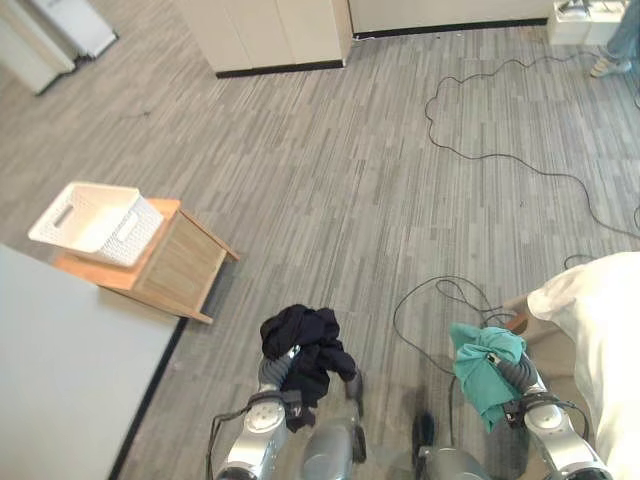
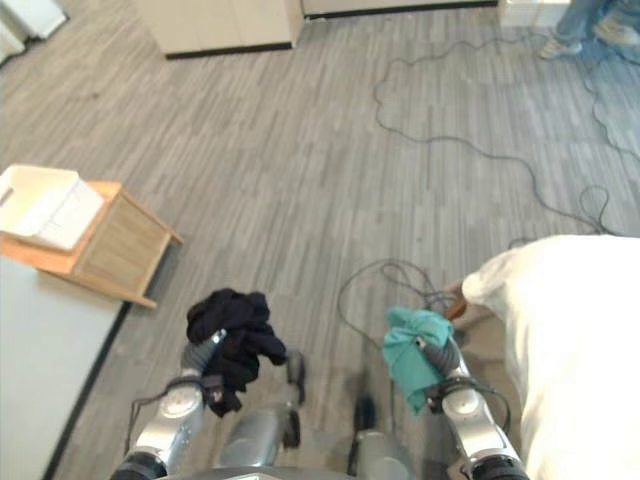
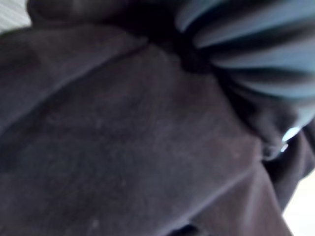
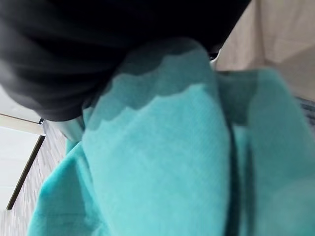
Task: Tidy up the quilt and then pick up the clothes from the bed and put them into the laundry hamper.
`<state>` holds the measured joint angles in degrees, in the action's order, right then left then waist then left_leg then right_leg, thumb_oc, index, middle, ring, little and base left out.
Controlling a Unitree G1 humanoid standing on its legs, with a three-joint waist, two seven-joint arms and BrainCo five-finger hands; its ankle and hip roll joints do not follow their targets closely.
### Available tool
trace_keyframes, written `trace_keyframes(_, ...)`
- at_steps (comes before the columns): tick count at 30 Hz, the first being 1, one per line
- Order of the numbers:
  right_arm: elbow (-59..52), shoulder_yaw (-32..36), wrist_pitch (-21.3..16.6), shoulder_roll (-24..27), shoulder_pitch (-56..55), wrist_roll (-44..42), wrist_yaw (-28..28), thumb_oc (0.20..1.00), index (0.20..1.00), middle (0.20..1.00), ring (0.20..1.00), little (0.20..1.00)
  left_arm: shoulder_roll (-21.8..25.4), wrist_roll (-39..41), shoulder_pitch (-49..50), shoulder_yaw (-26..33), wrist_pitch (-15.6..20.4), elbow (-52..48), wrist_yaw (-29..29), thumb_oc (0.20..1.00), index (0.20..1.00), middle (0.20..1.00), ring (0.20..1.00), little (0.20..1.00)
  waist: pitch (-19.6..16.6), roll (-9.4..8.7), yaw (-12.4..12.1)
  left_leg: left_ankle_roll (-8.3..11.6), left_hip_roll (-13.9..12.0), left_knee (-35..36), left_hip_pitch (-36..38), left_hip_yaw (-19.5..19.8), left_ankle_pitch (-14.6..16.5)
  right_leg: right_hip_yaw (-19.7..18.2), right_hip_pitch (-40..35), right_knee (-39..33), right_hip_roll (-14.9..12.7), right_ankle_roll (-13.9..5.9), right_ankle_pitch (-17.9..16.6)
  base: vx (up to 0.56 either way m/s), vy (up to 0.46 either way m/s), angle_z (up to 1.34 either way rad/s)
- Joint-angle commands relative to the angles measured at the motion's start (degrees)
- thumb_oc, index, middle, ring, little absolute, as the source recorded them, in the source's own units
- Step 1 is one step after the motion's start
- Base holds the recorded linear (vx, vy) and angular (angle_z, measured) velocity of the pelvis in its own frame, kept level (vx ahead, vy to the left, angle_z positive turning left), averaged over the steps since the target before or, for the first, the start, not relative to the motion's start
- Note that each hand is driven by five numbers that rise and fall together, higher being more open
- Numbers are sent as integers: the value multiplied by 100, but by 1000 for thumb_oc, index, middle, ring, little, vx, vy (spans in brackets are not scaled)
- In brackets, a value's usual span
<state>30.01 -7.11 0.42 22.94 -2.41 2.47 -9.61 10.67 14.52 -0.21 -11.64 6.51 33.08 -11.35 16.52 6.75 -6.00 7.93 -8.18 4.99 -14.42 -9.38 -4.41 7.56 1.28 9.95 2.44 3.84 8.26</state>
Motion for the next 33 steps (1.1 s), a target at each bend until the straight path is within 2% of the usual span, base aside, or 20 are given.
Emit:
trace_keyframes(1,-859,-16,-301,127,-145,318,2,200,200,200,200,200,347,-130,137,302,315,-401,-112,200,200,200,200,200,-433,-608,-167,-355,501,-403,-237,-416,-473,-295,-2089,-1495,-810,-1130,386,666,156,-62)
trace_keyframes(3,-905,-16,-350,-14,-213,397,-12,200,200,200,200,200,416,-143,160,327,254,-409,-137,200,200,200,200,200,-558,-891,-240,-586,675,-523,-84,-331,-491,-331,-2004,-672,-959,-1285,288,554,151,-59)
trace_keyframes(4,-879,-25,-362,-62,-225,412,-11,200,200,200,200,200,473,-157,146,302,230,-439,-124,200,200,200,200,200,-561,-1008,-262,-691,775,-534,85,-290,-359,-368,-1783,-54,-1000,-1478,-74,416,158,-12)
trace_keyframes(6,-909,-42,-324,-119,-217,457,39,200,200,200,200,200,546,-216,140,312,149,-522,-97,200,200,200,200,200,-472,-1039,-174,-869,861,-403,612,-188,-96,-533,-1174,1512,-1104,-1880,-1206,364,174,-6)
trace_keyframes(7,-908,-43,-324,-118,-212,457,39,200,200,200,200,200,545,-216,138,315,147,-524,-96,200,200,200,200,200,-479,-1015,-190,-865,827,-404,599,-198,-106,-553,-1155,1497,-1074,-1877,-1236,508,228,-7)
trace_keyframes(8,-899,-73,-334,-116,-103,454,59,200,200,200,200,200,629,-230,64,303,119,-518,-125,200,200,200,200,200,-292,-775,13,-980,721,-134,1177,24,31,-451,-389,2872,-972,-1780,-1533,322,147,4)
trace_keyframes(9,-895,-74,-336,-111,-95,454,58,200,200,200,200,200,624,-231,59,307,119,-517,-125,200,200,200,200,200,-300,-750,6,-974,692,-133,1158,19,19,-455,-364,2869,-945,-1770,-1555,709,234,74)
trace_keyframes(10,-1023,-49,-361,-88,24,406,32,200,200,200,200,200,642,-305,-67,271,123,-505,-200,200,200,200,200,200,-125,-547,243,-959,591,1,1537,326,174,-187,642,3201,-638,-1548,-942,546,77,92)
trace_keyframes(13,-1061,77,-440,-68,-8,141,-17,200,200,200,200,200,637,-429,-252,194,139,-428,-211,200,200,200,200,200,-39,-642,595,-761,771,1,1940,860,489,-95,1033,1249,-462,-1362,-546,570,-60,77)
trace_keyframes(14,-1059,76,-442,-68,-4,139,-18,200,200,200,200,200,637,-429,-257,195,142,-424,-211,200,200,200,200,200,-31,-625,620,-756,752,1,1938,887,476,-61,991,1179,-448,-1357,-587,674,-268,141)
trace_keyframes(15,-1027,193,-413,-38,-60,10,-19,200,200,200,200,200,635,-460,-315,209,142,-347,-187,200,200,200,200,200,-71,-700,765,-560,736,1,2171,1150,797,-182,1267,-477,-845,-1416,-902,684,-276,173)
trace_keyframes(17,-999,236,-357,-32,-97,34,-6,200,200,200,200,200,592,-499,-287,288,127,-151,-226,200,200,200,200,200,-116,-635,947,-399,546,1,2507,1415,1148,-472,1596,-1247,-1127,-1630,-1395,731,-259,199)
trace_keyframes(18,-1004,231,-353,-23,-106,36,-4,200,200,200,200,200,581,-503,-278,290,131,-149,-226,200,200,200,200,200,-114,-587,950,-399,502,1,2539,1411,1187,-448,1536,-1304,-1086,-1637,-1406,712,-277,174)
trace_keyframes(19,-1093,241,-328,-26,-234,103,89,200,200,200,200,200,545,-481,-130,343,163,-70,-197,200,200,200,200,200,-205,-608,1008,-300,347,1,2889,1586,1467,-589,1575,-1263,-1204,-1732,-1557,720,-327,122)
trace_keyframes(21,-1098,224,-349,-23,-325,138,177,200,200,200,200,200,486,-409,135,433,201,-6,-164,200,200,200,200,200,-357,-598,1020,-221,93,-85,3233,1643,1346,-557,1573,-873,-1176,-1666,-1701,759,-380,65)
trace_keyframes(23,-1088,178,-382,42,-324,114,198,200,200,200,200,200,430,-289,337,452,203,-1,-88,200,200,200,200,200,-425,-480,993,-107,-201,-1124,2987,1589,933,-463,1390,-640,-1038,-1507,-1591,532,-370,5)
trace_keyframes(24,-1102,156,-382,141,-288,86,239,200,200,200,200,200,427,-230,354,507,161,0,-65,200,200,200,200,200,-378,-430,935,-97,-295,-2155,2581,1534,487,-380,1152,-629,-957,-1348,-1467,332,-299,-22)
trace_keyframes(25,-1100,155,-382,141,-283,84,240,200,200,200,200,200,428,-230,351,510,159,-1,-65,200,200,200,200,200,-392,-449,958,-94,-273,-2163,2539,1562,468,-367,1170,-639,-983,-1345,-1485,340,-430,-4)
trace_keyframes(26,-1158,140,-412,280,-176,-40,204,200,200,200,200,200,428,-129,399,550,148,-107,-94,200,200,200,200,200,-154,-570,788,-297,-250,-3779,1689,1510,4,-181,686,-790,-970,-1070,-1297,171,-287,-10)
trace_keyframes(33,-1156,137,-413,276,-168,-41,204,200,200,200,200,200,433,-129,395,555,146,-109,-94,200,200,200,200,200,-172,-602,822,-298,-210,-3779,1639,1542,-30,-160,709,-802,-1010,-1071,-1316,24,-41,-8)
